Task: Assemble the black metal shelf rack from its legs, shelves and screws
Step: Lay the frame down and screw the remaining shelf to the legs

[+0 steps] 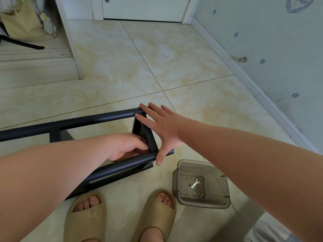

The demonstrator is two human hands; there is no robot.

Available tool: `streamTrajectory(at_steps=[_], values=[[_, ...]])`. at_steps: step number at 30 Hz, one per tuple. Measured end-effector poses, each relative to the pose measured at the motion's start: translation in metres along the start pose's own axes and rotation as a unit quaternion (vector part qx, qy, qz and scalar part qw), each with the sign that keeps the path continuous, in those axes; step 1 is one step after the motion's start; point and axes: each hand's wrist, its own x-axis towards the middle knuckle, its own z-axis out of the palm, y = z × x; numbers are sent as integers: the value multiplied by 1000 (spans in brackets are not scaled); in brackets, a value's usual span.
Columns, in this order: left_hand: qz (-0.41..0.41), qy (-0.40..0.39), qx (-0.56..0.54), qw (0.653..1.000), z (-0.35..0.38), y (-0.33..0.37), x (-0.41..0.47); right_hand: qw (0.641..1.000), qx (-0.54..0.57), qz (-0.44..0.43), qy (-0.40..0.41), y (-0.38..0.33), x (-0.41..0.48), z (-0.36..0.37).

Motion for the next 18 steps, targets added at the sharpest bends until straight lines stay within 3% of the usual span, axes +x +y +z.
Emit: streamTrajectory(at_steps=[18], values=[[47,72,48,995,7,-3,2,1000,4,-3,-6,-1,-1,-2]])
